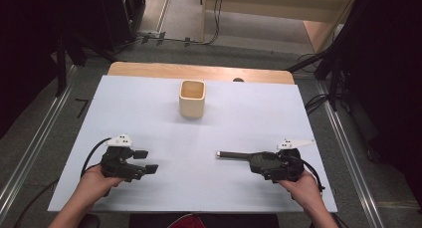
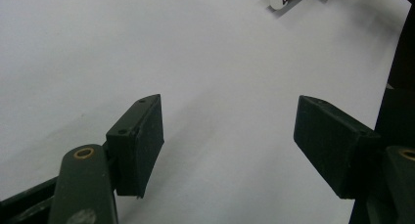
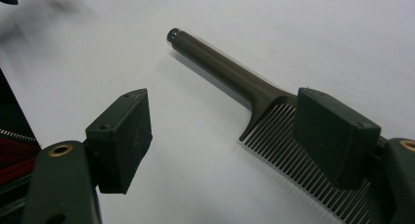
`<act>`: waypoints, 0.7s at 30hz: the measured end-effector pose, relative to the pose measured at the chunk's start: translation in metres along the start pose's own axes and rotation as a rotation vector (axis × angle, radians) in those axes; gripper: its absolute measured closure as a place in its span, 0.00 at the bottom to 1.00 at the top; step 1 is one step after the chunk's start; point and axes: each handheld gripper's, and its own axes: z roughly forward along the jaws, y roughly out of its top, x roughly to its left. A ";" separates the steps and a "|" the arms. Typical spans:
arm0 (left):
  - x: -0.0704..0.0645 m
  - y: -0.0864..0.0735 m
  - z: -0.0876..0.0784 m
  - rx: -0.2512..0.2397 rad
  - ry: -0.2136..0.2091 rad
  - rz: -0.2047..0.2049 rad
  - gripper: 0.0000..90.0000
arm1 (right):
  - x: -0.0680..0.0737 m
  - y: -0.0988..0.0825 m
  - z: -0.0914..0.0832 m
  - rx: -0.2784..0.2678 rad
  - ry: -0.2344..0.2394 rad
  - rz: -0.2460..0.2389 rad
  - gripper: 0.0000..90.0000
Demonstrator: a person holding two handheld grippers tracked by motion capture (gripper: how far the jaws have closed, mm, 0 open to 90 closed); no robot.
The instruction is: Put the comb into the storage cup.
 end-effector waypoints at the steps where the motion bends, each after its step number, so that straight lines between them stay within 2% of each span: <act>1: 0.000 0.000 0.000 0.002 -0.001 0.001 0.31 | 0.000 0.000 0.000 -0.001 0.001 0.002 0.23; 17: 0.000 0.000 0.000 0.002 -0.002 -0.001 0.31 | -0.001 0.000 -0.003 -0.001 -0.010 -0.001 0.23; 21: 0.001 0.001 0.000 -0.001 0.002 -0.002 0.31 | -0.002 0.001 -0.006 -0.012 -0.022 0.013 0.23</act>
